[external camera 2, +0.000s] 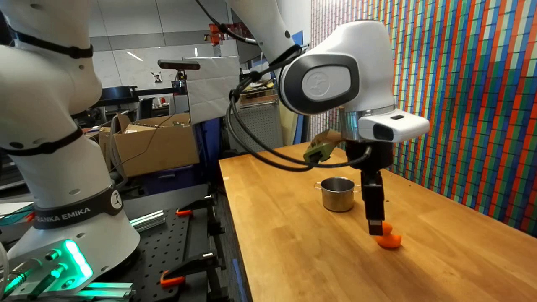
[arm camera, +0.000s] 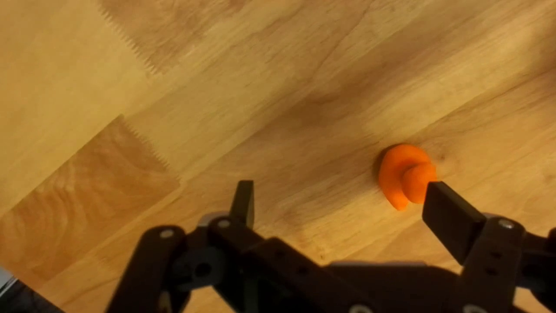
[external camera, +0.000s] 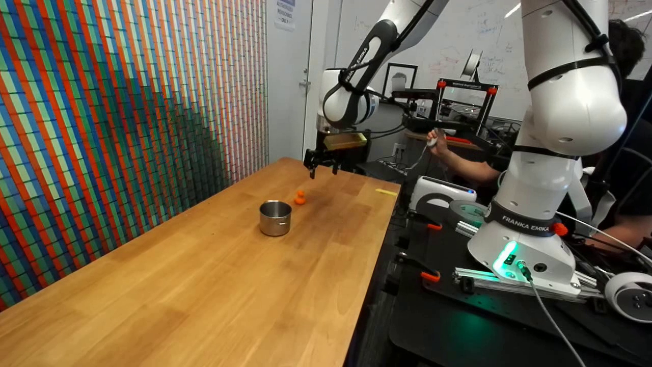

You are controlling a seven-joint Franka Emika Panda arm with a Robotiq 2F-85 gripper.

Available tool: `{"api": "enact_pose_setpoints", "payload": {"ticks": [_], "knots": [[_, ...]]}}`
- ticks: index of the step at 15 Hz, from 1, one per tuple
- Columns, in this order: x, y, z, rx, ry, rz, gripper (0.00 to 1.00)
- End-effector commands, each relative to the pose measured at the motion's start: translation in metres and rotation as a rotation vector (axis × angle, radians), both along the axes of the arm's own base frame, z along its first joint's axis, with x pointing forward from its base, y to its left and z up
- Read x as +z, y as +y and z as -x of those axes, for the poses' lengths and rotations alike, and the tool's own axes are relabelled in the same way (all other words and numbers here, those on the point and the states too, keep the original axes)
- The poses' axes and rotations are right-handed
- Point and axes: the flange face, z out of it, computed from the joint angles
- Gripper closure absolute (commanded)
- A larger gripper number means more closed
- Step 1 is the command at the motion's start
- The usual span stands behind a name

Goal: Place the orange rubber duck inside the silver pot

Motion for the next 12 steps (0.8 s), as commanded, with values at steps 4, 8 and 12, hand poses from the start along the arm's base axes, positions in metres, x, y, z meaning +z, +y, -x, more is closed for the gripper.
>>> {"api": "enact_pose_setpoints", "payload": {"ticks": [4,8,12], "knots": [[-0.039,0.036,-0.024,-0.114,-0.103,-0.004,0.0],[-0.038,0.053,-0.043,-0.12,-0.168,-0.021,0.0],[-0.052,0.029,-0.042,-0.166,-0.145,0.008,0.0]]}}
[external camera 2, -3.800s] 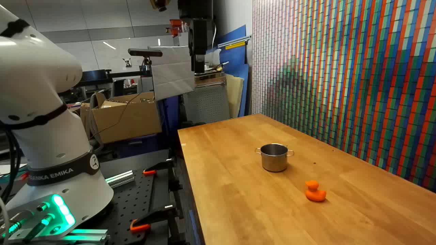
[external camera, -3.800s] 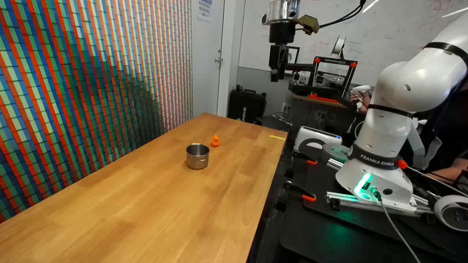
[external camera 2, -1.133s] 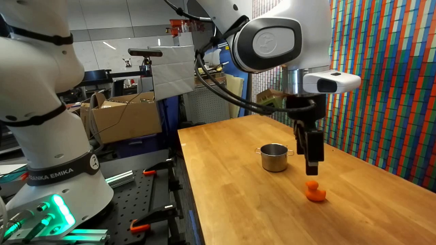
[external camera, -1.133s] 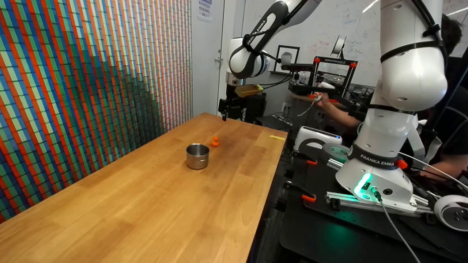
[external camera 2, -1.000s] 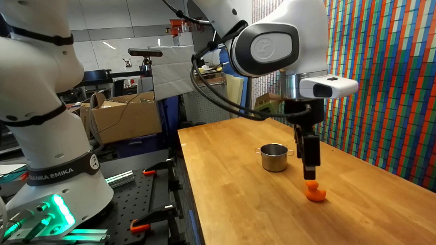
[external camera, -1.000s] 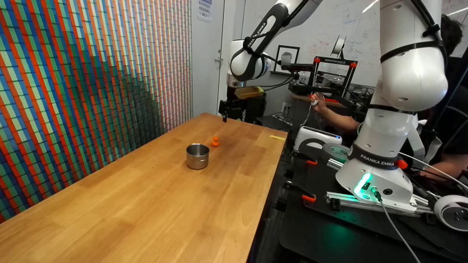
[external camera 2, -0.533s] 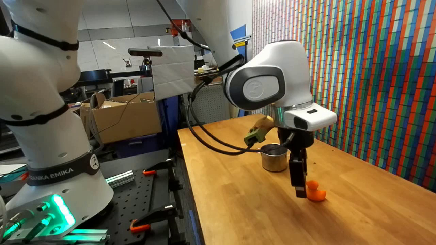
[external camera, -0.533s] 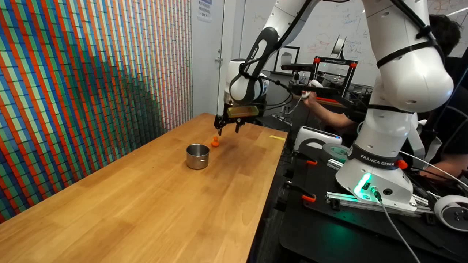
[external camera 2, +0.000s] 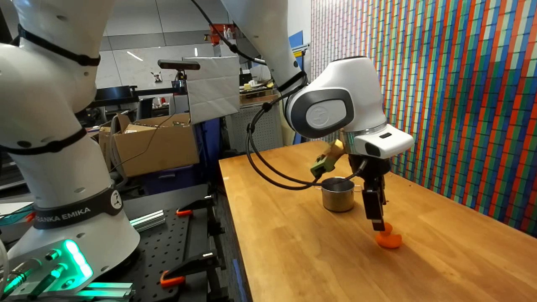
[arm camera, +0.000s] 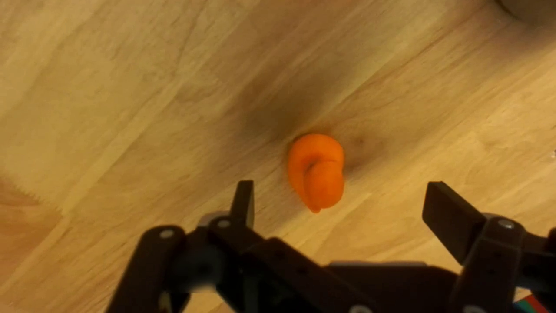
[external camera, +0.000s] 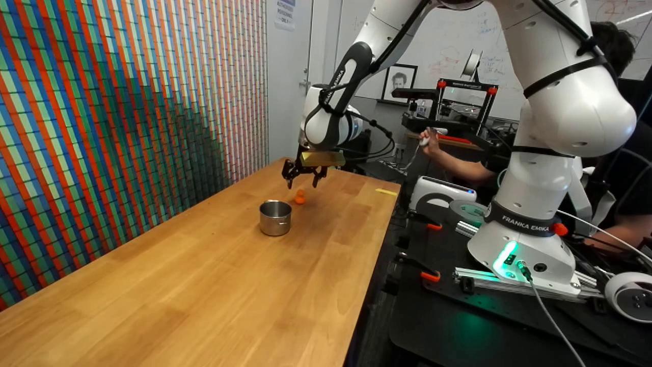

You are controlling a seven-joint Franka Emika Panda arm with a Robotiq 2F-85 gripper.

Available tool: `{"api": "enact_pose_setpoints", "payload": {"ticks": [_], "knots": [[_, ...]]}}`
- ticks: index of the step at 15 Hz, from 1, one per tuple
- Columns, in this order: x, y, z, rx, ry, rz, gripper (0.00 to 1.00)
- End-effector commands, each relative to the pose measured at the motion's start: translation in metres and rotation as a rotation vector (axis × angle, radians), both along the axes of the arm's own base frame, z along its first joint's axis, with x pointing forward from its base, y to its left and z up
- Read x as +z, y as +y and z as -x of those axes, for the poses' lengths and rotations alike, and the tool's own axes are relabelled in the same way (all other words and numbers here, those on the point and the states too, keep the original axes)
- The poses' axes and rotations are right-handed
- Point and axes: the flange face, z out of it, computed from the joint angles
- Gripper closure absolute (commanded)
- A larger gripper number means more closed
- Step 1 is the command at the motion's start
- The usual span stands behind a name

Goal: Place the orange rubber duck inside the silver pot

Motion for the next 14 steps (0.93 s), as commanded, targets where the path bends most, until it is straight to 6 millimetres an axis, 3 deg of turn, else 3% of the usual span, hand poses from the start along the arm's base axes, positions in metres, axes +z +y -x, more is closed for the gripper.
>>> {"api": "enact_pose_setpoints", "payload": {"ticks": [1,4,5,6,7,9,14], "knots": [[-0.018,-0.026,-0.005,-0.063,0.001,0.028,0.0],[-0.035,-0.037,-0.002,-0.069,0.009,0.046,0.0],[-0.039,-0.036,-0.003,-0.067,0.003,0.05,0.04],[-0.043,-0.032,-0.004,-0.059,0.001,0.049,0.01],[-0.047,-0.026,-0.006,-0.045,-0.012,0.055,0.28],[-0.053,-0.016,-0.007,-0.028,-0.021,0.055,0.35],[-0.054,-0.005,-0.005,-0.011,-0.02,0.042,0.76]]}}
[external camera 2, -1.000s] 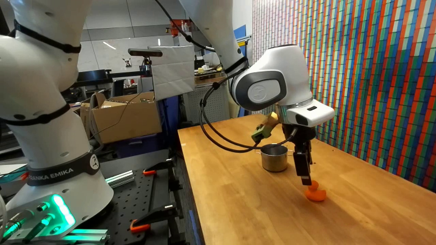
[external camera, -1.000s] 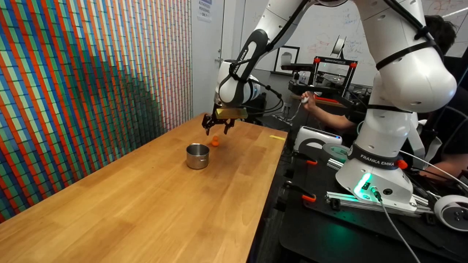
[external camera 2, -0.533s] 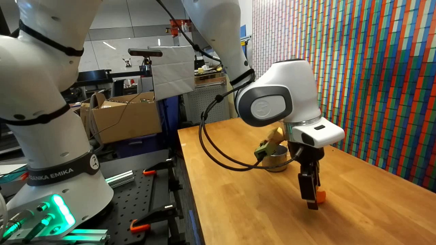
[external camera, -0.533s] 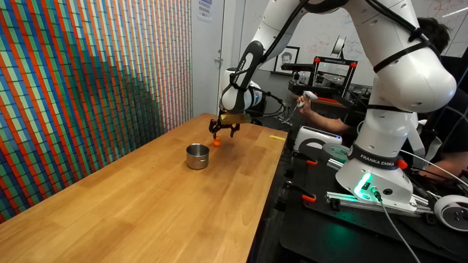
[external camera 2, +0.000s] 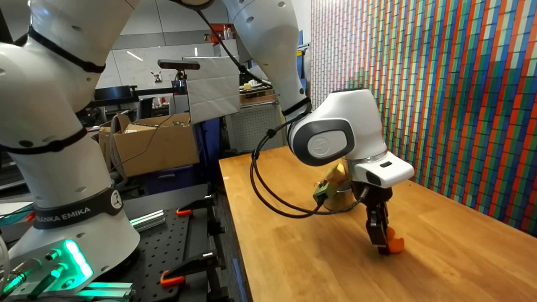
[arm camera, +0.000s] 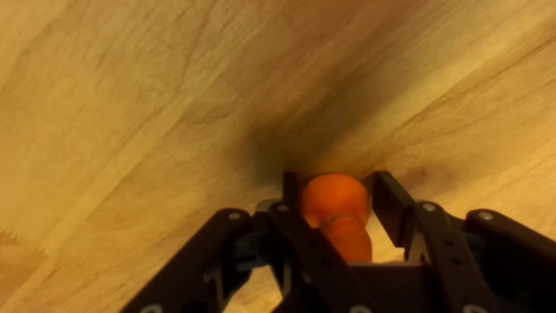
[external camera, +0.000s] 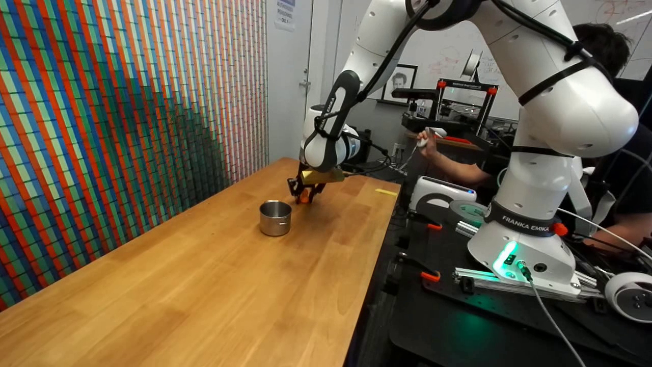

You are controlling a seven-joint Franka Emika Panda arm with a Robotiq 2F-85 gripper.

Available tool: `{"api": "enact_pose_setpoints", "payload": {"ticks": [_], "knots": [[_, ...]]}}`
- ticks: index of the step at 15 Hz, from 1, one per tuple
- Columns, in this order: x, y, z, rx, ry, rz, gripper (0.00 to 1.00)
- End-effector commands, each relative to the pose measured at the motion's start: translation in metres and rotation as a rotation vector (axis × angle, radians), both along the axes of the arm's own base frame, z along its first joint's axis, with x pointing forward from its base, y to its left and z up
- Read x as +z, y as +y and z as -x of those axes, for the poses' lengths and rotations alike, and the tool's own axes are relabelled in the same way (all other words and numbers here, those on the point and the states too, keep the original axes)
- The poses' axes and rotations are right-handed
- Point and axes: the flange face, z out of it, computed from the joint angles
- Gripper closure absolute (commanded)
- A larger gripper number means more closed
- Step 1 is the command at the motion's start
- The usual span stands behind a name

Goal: Place the orange rubber duck inside the silver pot

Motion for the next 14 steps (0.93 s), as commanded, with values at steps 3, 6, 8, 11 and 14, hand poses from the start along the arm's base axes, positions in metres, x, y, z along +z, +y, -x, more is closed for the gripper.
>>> {"api": "enact_pose_setpoints", "payload": {"ticks": [3,6,8,11,14], "knots": [[0.007,-0.003,-0.009,-0.003,-0.025,0.0,0.83],[0.013,-0.002,-0.011,0.001,-0.014,-0.013,0.82],[0.027,0.007,-0.014,0.021,-0.007,-0.04,0.82],[0.06,0.029,-0.014,0.083,0.011,-0.087,0.83],[0.1,0.054,-0.009,0.16,0.02,-0.133,0.82]]}}
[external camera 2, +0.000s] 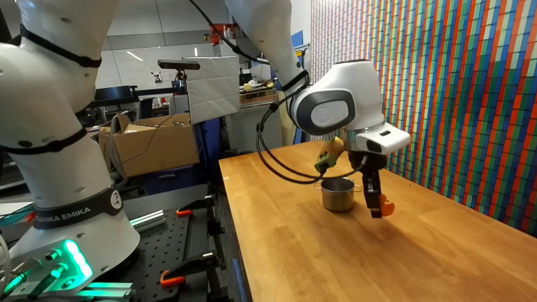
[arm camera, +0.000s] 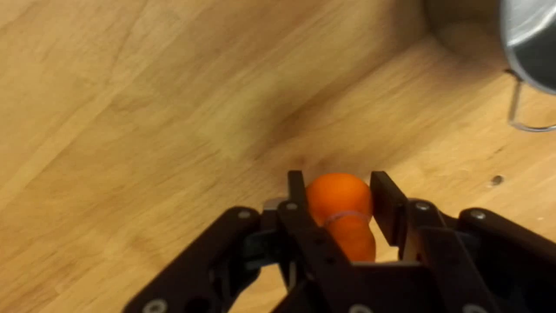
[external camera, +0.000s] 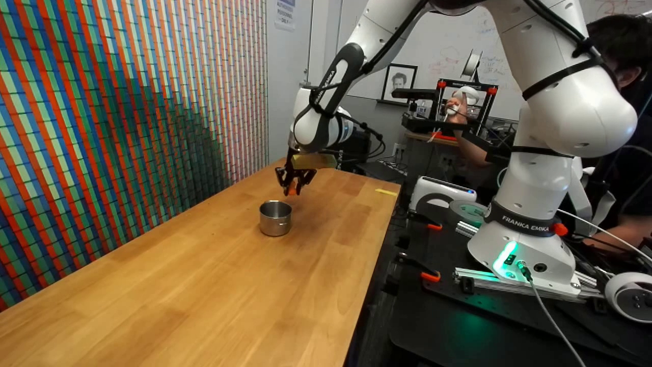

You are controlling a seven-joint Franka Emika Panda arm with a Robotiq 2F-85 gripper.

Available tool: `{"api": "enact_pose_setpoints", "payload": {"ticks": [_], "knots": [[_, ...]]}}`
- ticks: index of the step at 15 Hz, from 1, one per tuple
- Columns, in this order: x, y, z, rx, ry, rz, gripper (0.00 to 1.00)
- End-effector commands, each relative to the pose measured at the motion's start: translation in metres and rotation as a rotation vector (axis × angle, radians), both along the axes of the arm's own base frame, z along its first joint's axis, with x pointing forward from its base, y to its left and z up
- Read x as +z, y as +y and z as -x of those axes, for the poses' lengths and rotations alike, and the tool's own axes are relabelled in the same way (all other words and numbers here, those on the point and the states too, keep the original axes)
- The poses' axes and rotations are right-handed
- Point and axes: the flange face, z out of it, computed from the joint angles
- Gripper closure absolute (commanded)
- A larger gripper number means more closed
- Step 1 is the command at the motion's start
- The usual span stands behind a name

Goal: Place the orange rubber duck inside the silver pot

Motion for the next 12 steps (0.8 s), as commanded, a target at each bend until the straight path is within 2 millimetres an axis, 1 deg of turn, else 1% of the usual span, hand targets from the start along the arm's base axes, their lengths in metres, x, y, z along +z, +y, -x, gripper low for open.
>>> {"api": "enact_pose_setpoints", "payload": {"ticks": [1,3,6,10,12], "knots": [[0.057,0.022,0.012,0.089,0.009,-0.068,0.82],[0.075,0.038,0.019,0.146,0.022,-0.101,0.82],[0.09,0.061,0.033,0.225,0.051,-0.142,0.82],[0.093,0.078,0.047,0.288,0.081,-0.189,0.82],[0.088,0.081,0.049,0.301,0.069,-0.193,0.82]]}}
